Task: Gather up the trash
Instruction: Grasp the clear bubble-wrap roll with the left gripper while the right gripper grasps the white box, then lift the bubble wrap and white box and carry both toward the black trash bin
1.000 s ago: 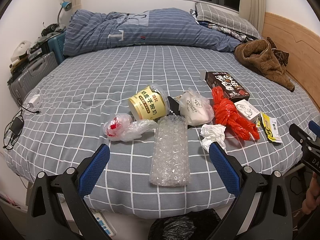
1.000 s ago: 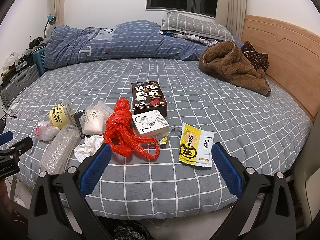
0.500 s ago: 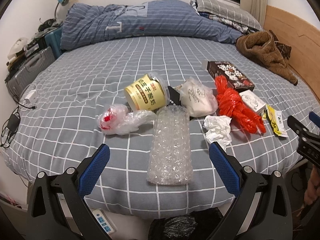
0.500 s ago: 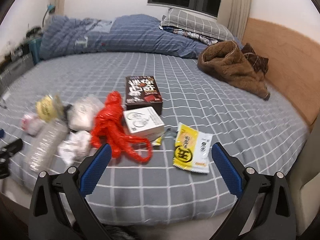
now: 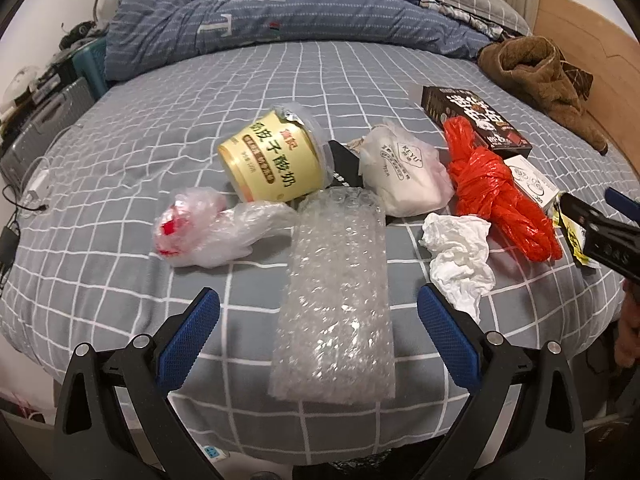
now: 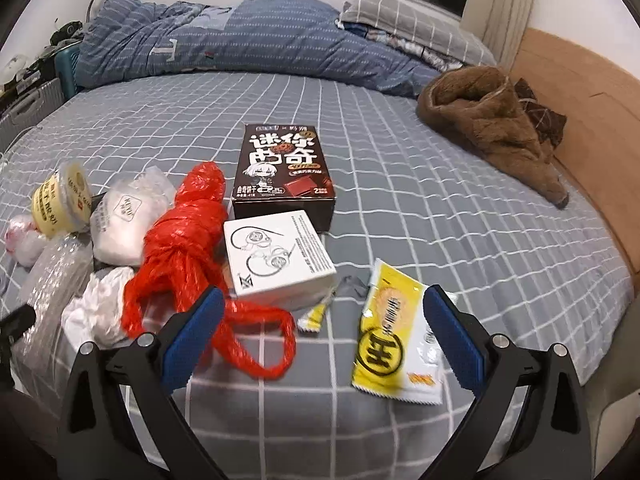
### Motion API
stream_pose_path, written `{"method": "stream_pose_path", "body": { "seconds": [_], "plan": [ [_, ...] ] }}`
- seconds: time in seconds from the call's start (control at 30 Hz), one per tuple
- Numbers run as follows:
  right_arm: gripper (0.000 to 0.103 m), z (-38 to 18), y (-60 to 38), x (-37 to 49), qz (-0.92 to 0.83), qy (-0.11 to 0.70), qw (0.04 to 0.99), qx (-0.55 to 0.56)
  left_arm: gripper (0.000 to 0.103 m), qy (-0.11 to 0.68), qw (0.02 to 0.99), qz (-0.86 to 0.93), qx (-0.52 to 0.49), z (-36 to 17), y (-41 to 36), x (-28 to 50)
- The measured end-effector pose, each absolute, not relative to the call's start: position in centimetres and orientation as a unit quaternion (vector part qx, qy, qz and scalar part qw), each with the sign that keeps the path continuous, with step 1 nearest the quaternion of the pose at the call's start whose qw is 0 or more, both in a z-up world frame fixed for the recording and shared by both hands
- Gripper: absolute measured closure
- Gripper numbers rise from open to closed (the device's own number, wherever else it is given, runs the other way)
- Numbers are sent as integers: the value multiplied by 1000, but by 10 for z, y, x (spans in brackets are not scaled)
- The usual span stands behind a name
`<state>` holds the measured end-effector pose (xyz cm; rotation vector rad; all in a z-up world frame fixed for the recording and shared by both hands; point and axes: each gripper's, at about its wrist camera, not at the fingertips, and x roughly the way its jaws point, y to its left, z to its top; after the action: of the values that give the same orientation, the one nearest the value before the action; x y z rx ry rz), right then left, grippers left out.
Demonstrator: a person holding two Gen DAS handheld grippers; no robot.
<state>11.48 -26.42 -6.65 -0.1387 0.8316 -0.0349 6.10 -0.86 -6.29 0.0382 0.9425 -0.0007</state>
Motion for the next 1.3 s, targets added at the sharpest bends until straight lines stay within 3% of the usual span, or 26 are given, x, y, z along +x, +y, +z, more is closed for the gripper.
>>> {"method": "stream_pose_path", "body": {
  "seconds": [0.23, 0.43, 0.6, 0.8, 1.3],
  "plan": [
    [12, -83, -251, 137, 1, 419, 905, -73, 14, 479, 877, -7, 26, -81, -14, 73],
    [18, -91, -249, 151, 11, 436, 898, -57, 29, 499, 866, -24, 23, -91, -16, 76],
    [28, -100, -249, 157, 12, 449, 892, -50, 47, 506, 862, -27, 29, -96, -19, 76],
    [30, -99, -255, 157, 13, 450, 892, -31, 68, 498, 866, -34, 25, -91, -18, 76],
    [31, -66, -262, 141, -12, 399, 916, -32, 72, 460, 886, -53, 16, -62, -20, 65]
  ]
}}
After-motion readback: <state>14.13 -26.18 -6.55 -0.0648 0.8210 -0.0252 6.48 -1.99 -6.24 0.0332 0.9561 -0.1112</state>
